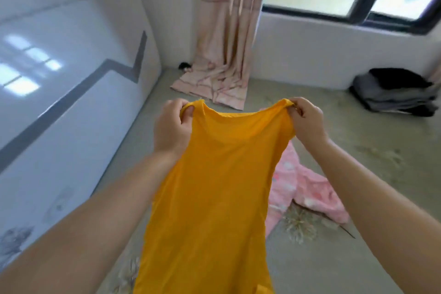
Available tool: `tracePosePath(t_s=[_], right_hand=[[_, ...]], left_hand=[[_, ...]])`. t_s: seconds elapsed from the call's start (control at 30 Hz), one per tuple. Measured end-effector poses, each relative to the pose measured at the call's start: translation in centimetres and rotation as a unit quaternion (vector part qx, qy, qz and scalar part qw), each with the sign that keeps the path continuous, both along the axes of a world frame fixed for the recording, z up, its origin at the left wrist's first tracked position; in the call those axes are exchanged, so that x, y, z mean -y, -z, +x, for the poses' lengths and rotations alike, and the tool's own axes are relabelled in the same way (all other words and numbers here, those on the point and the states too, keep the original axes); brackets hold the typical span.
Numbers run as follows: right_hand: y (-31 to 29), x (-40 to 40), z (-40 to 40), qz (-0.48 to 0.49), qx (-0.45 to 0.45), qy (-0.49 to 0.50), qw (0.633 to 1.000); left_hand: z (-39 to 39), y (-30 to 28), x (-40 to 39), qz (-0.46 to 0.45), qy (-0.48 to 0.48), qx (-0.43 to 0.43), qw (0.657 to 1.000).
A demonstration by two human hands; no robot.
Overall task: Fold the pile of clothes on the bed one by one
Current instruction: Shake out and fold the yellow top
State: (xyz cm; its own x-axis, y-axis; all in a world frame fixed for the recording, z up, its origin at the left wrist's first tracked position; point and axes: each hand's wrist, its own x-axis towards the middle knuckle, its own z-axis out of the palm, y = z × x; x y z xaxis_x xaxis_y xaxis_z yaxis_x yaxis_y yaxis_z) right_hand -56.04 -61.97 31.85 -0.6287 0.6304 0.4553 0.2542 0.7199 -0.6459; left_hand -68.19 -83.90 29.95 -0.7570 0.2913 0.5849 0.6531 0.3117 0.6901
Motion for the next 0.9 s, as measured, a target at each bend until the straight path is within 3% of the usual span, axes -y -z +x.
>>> tracePosePath(t_s=[0.13,0.27,0.43,0.7,0.9], right_hand=[[-8.2,-1.9,7.0,0.061,-0.039,0.066,0.995],[-13.6,-2.9,15.1,0.165,-0.057,0.114,0.978],[-16.8,-4.7,25.6,0.285,-0.024,0.190,0.939],[-19.4,-5.2,41.4,0.414,-0.041,0.272,0.868],[-19.8,-7.5,52.9,0.420,-0.009,0.289,0.860]], left_hand=[[3.0,-8.5,-4.1,0.020,0.067,-0.120,0.990],[6.8,-14.3,-7.0,0.005,0.062,-0.205,0.977],[14.1,-18.5,-9.7,-0.074,0.122,-0.359,0.922],[28.5,-21.3,-14.4,-0.016,0.147,-0.383,0.912],[37.6,-20.5,-18.0,0.011,0.139,-0.369,0.919]])
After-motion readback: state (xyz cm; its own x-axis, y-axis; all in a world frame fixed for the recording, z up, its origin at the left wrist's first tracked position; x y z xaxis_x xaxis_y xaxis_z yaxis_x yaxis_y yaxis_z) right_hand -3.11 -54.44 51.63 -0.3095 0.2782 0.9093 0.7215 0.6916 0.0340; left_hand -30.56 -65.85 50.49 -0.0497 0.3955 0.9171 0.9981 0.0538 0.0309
